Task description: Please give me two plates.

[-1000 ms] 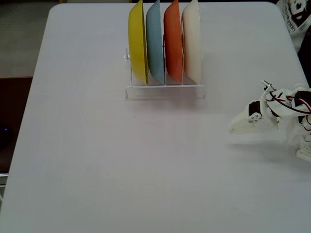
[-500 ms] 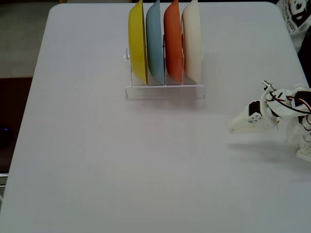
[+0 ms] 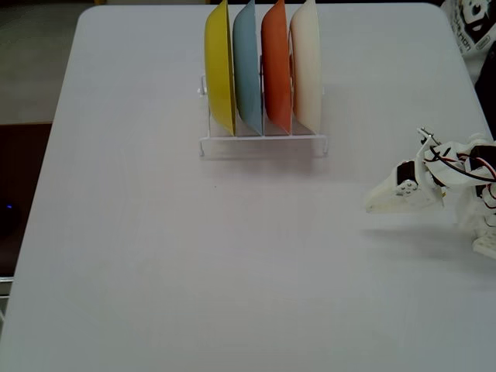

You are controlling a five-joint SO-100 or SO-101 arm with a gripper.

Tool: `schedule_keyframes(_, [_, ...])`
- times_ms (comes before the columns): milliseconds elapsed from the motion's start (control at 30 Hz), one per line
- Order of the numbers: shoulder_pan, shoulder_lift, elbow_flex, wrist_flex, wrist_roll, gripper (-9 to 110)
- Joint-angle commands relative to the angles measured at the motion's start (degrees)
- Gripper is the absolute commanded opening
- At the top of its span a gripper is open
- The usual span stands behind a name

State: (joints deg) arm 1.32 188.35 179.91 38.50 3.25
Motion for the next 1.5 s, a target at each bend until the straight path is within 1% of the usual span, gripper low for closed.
schedule_keyframes(0, [0.0, 1.41, -0.26, 0.18, 0.0, 0])
schedule_keyframes(267, [-0.09, 1.41, -0.26, 0.18, 0.0, 1])
schedule_keyframes(600, [-0.09, 1.41, -0.62, 0.09, -0.09, 0])
schedule_keyframes(867, [1.05, 1.41, -9.76, -1.58, -2.81, -1])
schedule_keyframes(1167, [6.24, -0.35, -23.64, -2.37, -5.01, -1])
schedule_keyframes(1300, [10.2, -2.37, -27.69, -2.46, -9.14, 0])
schedule_keyframes(1400, [14.77, -4.04, -30.06, -4.75, -12.83, 0])
schedule_keyframes(1467, [17.31, -6.86, -32.78, -4.92, -15.03, 2])
